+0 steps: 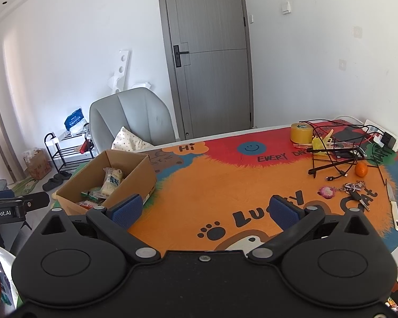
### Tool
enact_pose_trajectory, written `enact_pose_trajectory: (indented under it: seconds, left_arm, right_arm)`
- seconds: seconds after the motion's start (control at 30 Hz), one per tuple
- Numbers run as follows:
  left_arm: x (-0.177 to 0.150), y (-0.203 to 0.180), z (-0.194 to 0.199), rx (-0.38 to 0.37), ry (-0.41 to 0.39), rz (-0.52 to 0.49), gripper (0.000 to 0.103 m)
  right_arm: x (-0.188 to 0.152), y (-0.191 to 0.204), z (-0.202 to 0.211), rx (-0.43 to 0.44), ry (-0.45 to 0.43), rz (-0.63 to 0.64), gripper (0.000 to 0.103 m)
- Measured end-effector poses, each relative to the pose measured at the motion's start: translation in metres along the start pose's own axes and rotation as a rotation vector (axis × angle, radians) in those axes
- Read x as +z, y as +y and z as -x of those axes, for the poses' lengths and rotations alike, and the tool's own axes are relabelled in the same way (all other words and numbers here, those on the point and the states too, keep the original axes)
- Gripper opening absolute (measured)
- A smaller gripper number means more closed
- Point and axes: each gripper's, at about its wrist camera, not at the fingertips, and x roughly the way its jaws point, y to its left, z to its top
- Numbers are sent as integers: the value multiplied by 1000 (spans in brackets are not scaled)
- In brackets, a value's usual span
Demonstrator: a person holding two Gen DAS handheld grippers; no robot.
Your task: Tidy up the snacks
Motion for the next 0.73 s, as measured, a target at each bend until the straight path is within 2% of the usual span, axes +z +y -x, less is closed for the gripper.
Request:
enact_pose_trajectory:
  seconds: [0.73]
  left_arm:
    - [-1, -4, -6, -15, 6, -18, 103]
  right_arm:
    - [-3, 2, -3, 3, 12, 5, 103]
